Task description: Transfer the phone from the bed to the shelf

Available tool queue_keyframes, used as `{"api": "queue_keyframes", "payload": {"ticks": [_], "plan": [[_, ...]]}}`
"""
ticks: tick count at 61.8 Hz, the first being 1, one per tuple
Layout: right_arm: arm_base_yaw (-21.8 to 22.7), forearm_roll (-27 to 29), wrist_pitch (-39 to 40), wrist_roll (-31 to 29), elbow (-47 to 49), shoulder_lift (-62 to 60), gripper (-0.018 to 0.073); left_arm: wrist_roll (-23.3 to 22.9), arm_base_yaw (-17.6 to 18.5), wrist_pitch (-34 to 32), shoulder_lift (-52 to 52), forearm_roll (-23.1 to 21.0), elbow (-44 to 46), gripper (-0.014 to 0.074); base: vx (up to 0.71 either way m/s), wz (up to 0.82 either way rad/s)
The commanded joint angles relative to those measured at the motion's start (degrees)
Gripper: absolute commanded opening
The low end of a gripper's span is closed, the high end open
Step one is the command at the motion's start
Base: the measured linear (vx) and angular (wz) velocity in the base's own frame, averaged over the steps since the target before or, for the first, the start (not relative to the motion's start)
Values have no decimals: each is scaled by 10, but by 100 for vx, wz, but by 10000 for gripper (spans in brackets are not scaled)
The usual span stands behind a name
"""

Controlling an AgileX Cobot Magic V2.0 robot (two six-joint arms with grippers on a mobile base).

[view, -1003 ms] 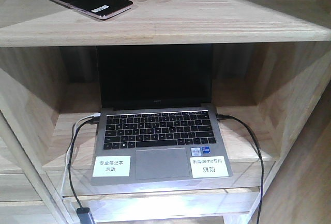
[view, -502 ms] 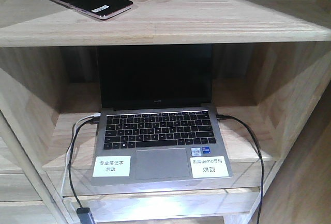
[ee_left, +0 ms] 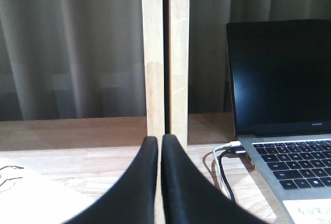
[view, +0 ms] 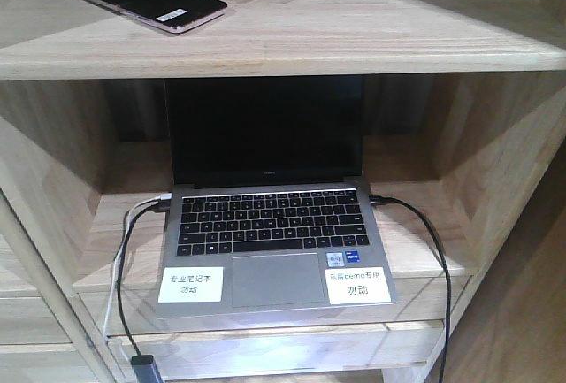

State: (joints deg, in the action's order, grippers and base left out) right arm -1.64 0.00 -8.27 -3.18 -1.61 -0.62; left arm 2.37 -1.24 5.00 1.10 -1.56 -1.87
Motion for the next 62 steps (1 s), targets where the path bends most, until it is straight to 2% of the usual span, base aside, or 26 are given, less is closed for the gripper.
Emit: {"api": "queue_keyframes", "payload": {"ticks": [1, 62], "plan": [[2, -7, 46, -5, -5, -7, -5, -5, 3, -41, 4, -6, 14, 1, 0, 0], [1, -7, 46, -5, -5, -7, -5, -5, 3, -41, 4, -6, 14, 1, 0, 0]]}}
